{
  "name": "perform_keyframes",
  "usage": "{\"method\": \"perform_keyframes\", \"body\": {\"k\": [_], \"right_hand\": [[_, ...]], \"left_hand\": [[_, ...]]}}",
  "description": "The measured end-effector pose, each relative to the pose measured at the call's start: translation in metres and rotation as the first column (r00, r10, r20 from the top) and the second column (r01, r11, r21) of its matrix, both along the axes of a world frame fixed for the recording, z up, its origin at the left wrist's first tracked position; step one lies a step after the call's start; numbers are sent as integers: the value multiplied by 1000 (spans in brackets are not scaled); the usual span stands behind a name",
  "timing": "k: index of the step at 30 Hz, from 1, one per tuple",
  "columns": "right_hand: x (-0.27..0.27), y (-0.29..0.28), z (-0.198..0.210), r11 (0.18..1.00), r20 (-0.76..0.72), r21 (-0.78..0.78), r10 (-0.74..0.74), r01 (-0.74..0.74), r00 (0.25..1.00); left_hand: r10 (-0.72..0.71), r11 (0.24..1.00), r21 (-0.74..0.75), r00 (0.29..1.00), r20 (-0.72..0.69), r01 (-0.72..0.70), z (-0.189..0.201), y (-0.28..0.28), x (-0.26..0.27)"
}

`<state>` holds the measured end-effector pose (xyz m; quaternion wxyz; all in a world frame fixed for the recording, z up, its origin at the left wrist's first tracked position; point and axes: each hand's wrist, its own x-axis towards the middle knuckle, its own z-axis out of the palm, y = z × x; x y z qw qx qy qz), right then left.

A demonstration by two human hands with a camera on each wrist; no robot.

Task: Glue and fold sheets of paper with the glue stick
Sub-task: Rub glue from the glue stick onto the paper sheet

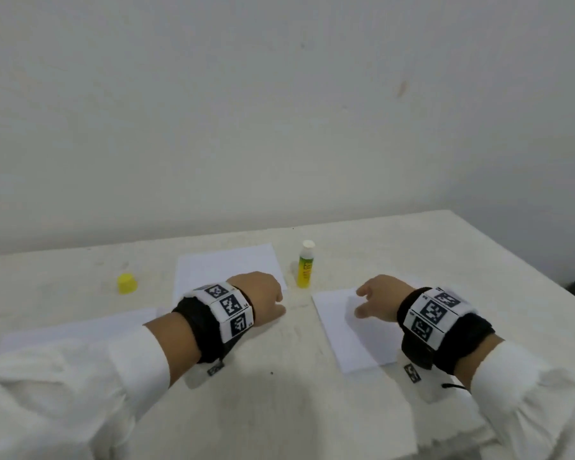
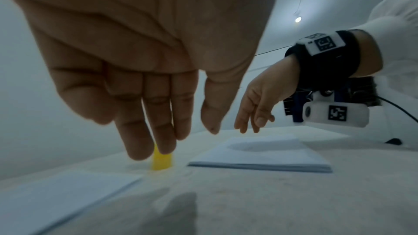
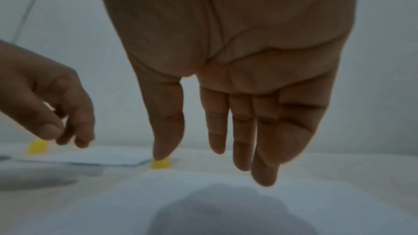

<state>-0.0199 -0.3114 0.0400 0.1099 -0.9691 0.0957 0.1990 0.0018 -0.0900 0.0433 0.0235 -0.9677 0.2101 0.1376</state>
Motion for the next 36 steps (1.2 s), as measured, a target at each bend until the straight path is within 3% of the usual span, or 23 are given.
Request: {"method": "perform_keyframes", "body": {"k": [4, 7, 11, 18, 23, 25, 27, 28, 30, 31, 32, 33, 36], "right_hand": [[-25, -52, -9, 988, -115, -146, -71, 54, 991], [-37, -62, -15, 986, -164, -166, -55, 28, 985], [-40, -62, -18, 987, -161, -160, -48, 22, 986], [-40, -65, -24, 987, -132, -159, -21, -1, 991], [-35, -68, -30, 982, -103, -187, -26, 6, 994], [-36, -68, -30, 984, -104, -177, -24, 5, 994], [-35, -68, -30, 984, -105, -178, -16, -3, 994], [-35, -68, -29, 986, -103, -165, 7, -24, 995], [-35, -70, -28, 992, -95, -120, 30, -41, 995], [-36, -71, -28, 994, -87, -107, 26, -35, 996], [-38, -72, -26, 995, -68, -93, 17, -23, 998], [-40, -70, -23, 998, -43, -61, 6, -9, 999], [-53, -60, -11, 994, 150, 12, 102, -105, 983]], "left_hand": [[-57, 998, -3, 994, -88, 57, -18, -66, -8], [0, 1000, 8, 991, -130, 2, -41, -92, -4], [112, 994, 12, 990, -86, -111, -55, -101, -4], [227, 974, 39, 965, -130, -224, -53, -104, -9], [181, 982, -26, 975, -129, -186, -45, -111, -14], [162, 974, -132, 972, -171, -185, -40, -115, -20], [191, 891, -377, 962, -196, -254, -35, -115, -23], [234, 801, -512, 949, -210, -310, -32, -114, -23], [324, 499, -703, 862, -390, -507, -25, -114, -25], [316, 346, -720, 798, -513, -601, -22, -115, -28], [288, 260, -700, 745, -602, -666, -20, -116, -31], [267, 252, -666, 712, -650, -702, -18, -117, -33], [271, 341, -578, 666, -695, -741, -20, -119, -40]]}}
